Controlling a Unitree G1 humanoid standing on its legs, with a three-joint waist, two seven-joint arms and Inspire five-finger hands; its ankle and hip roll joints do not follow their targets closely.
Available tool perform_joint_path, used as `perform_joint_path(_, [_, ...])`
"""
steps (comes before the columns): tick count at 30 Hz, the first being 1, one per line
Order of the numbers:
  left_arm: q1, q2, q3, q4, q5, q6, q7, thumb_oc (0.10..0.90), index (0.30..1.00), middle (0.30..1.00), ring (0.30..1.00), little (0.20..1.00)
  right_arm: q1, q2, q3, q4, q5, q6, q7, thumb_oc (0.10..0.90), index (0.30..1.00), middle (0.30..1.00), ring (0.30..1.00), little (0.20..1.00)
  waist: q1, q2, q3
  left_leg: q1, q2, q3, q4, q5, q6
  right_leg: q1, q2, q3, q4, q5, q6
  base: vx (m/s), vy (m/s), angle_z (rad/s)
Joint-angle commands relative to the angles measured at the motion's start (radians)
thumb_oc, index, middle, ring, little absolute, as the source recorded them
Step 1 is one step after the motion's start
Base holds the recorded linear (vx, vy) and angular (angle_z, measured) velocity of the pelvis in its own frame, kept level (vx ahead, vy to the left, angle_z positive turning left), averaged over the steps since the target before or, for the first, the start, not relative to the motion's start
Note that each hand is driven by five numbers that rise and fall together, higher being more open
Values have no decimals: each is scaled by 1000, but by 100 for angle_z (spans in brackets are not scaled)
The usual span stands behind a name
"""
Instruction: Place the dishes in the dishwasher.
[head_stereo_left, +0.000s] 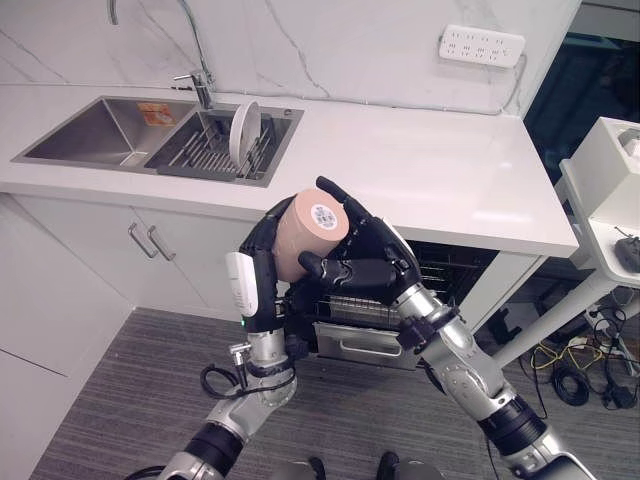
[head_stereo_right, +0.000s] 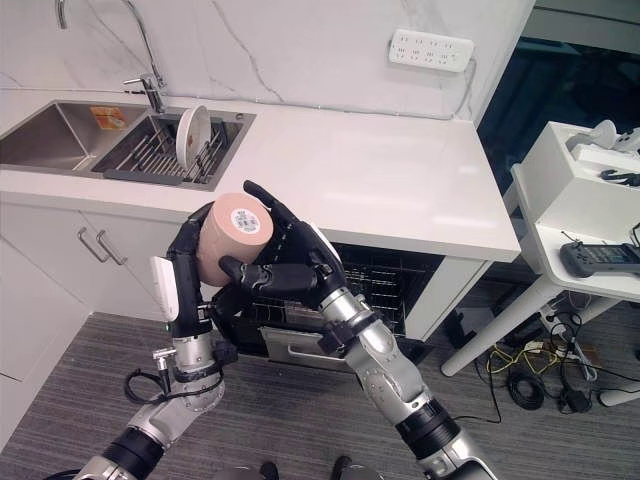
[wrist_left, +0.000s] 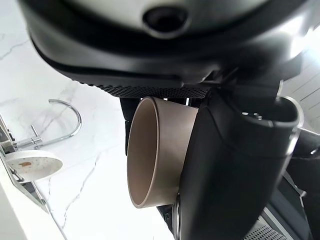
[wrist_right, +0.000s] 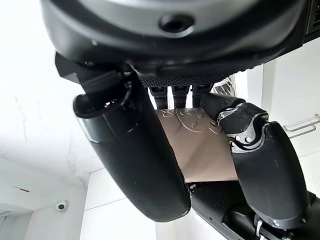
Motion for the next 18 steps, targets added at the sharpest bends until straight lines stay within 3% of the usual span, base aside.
perform_joint_path(1, [-127,-15,-59,-23,70,-44,51,400,300,300,300,300,-164,99,11,-58,41,-62,-10,800,900,900,900,900,20,-21,-16,29,26,-29,24,-125,-19,92,-32,62,-23,-96,96,0,0,0])
perform_joint_path(18, [-155,-40,-108,50,122,-39,85,400,300,300,300,300,-211,155,62,-18,31,-32,-56,800,900,900,900,900,33,-22,-23,5,29,-42,24,-117,-24,88,-33,55,-23,-96,96,3,-2,1])
